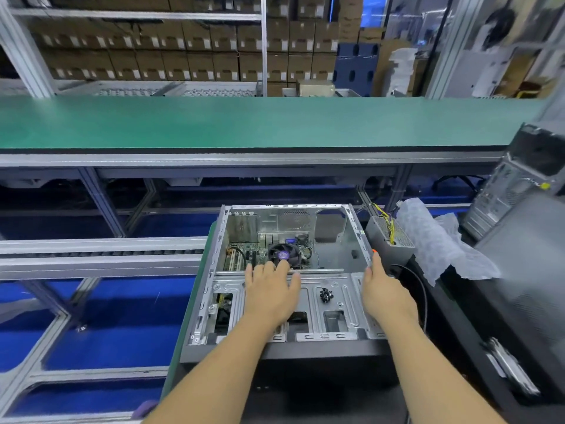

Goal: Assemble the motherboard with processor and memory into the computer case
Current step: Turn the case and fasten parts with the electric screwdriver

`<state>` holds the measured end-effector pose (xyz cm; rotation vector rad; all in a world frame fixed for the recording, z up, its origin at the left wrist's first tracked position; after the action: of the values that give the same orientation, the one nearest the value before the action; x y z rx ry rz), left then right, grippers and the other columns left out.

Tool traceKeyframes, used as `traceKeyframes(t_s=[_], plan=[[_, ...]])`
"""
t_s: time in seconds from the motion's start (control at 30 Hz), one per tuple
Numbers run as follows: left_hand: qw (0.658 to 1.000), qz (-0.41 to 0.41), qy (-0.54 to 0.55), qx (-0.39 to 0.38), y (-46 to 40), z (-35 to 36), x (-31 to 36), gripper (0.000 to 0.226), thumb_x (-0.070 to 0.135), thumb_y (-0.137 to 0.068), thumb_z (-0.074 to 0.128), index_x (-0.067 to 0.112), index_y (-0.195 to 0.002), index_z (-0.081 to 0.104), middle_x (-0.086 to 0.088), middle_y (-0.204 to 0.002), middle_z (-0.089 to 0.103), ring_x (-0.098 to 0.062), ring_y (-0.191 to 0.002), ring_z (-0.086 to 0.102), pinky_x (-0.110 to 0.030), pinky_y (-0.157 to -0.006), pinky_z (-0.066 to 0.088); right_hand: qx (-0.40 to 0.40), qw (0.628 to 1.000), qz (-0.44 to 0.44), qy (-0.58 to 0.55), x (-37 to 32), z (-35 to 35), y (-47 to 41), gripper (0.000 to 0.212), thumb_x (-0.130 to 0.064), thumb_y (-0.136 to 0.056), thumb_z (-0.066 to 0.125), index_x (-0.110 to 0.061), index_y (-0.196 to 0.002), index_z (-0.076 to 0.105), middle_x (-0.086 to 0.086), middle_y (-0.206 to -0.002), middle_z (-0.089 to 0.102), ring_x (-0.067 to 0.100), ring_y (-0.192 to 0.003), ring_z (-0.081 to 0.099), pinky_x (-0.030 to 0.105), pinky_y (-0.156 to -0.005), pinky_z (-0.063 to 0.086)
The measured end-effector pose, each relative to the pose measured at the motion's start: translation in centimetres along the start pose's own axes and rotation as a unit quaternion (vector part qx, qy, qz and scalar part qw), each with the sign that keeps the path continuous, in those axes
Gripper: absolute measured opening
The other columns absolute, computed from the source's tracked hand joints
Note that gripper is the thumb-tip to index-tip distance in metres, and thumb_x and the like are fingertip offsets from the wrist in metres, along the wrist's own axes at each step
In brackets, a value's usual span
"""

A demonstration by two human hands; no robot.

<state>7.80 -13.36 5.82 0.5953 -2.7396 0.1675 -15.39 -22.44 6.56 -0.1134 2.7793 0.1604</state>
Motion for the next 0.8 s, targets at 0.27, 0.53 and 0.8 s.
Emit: traceKeyframes(t_s=[0.27, 0.53, 0.8], plan=[[0.994, 0.055, -0.09, -0.013, -0.9, 1.4, 1.1, 0.056, 0.056, -0.099, 0.018, 0.023, -0.127, 0.052, -0.004, -0.121, 0.055, -0.028, -0.118, 0.046, -0.047, -0.116, 0.021, 0.05, 0.999, 0.01, -0.005, 0.3, -0.1, -0.1, 0.053, -0.036, -0.108, 0.019, -0.034, -0.16, 0.008, 0.009, -0.103, 0.068, 0.032, -0.086, 0.06, 0.04, -0.069, 0.046], [0.995, 0.047, -0.086, 0.005, 0.5, 1.2, 1.0, 0.053, 0.055, -0.098, 0.021, 0.022, -0.121, 0.054, -0.002, -0.114, 0.057, -0.025, -0.106, 0.047, -0.043, -0.104, 0.03, 0.086, 0.996, 0.001, 0.016, 1.4, -0.8, 1.7, 0.043, -0.039, -0.107, 0.019, -0.031, -0.147, 0.033, 0.011, -0.103, 0.069, 0.035, -0.087, 0.064, 0.038, -0.064, 0.043], [0.995, 0.049, -0.088, -0.01, 0.9, 1.4, 1.1, 0.054, 0.054, -0.098, 0.017, 0.025, -0.127, 0.051, -0.002, -0.12, 0.056, -0.026, -0.112, 0.047, -0.047, -0.107, 0.026, 0.081, 0.996, 0.014, 0.022, 1.0, -0.9, 1.4, 0.038, -0.03, -0.106, 0.026, -0.019, -0.141, 0.039, 0.014, -0.104, 0.068, 0.036, -0.083, 0.061, 0.039, -0.065, 0.042]])
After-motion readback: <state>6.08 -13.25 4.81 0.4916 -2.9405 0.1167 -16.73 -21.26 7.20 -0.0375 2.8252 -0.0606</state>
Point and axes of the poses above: each hand's wrist, its own y-axis away from the middle knuckle, its own z-axis out of the palm, x = y × z, the point moved 10 cm from there along -y, towards the middle knuckle
